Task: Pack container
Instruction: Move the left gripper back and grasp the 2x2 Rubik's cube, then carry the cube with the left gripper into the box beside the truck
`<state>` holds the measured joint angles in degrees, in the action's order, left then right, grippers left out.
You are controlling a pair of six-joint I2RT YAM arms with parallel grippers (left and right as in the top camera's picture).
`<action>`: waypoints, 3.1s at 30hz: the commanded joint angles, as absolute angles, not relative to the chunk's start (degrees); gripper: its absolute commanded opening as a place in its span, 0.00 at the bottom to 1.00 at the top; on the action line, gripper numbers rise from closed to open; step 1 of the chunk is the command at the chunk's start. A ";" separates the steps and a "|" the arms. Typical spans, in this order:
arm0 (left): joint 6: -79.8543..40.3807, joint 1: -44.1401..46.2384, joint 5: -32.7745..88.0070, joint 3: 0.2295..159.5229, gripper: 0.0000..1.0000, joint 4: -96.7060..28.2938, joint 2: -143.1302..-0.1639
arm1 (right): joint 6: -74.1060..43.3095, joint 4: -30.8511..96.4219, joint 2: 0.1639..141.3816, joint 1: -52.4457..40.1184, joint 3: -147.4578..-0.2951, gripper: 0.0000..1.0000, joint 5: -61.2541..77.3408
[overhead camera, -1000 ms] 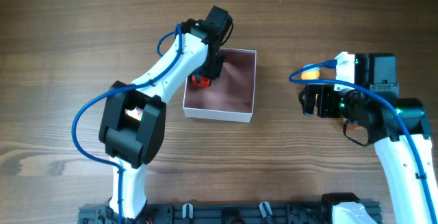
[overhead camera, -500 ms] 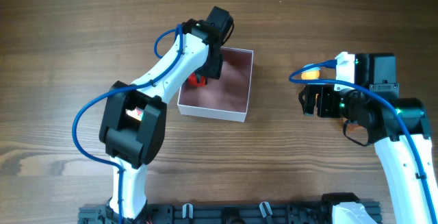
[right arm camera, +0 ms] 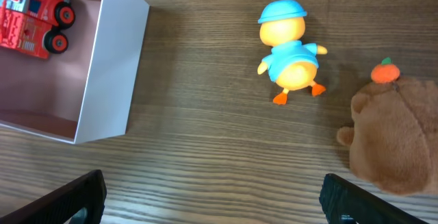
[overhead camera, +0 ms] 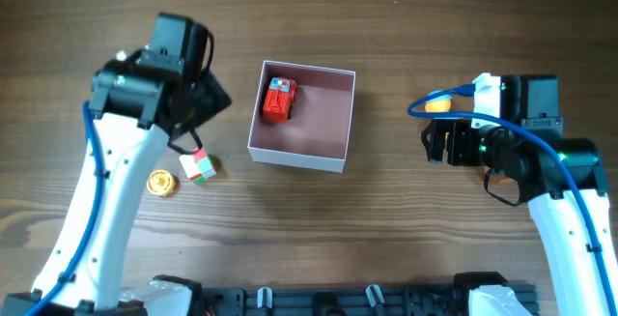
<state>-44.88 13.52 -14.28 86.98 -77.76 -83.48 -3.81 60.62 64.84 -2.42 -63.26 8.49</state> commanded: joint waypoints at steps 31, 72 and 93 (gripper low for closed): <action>-22.72 1.21 0.60 50.52 0.59 -41.43 -93.23 | -4.58 60.88 64.95 -2.39 -64.49 1.00 7.55; -9.21 32.27 -5.89 83.37 0.63 -34.46 -110.72 | -4.58 60.71 64.95 -2.39 -64.49 1.00 7.55; -15.51 37.34 -0.91 84.12 0.04 -29.02 -114.21 | -4.58 60.75 64.95 -2.39 -64.49 1.00 7.55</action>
<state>-14.11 37.45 -1.61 83.07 -29.08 -111.68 -3.81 60.82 64.93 -2.42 -63.29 8.49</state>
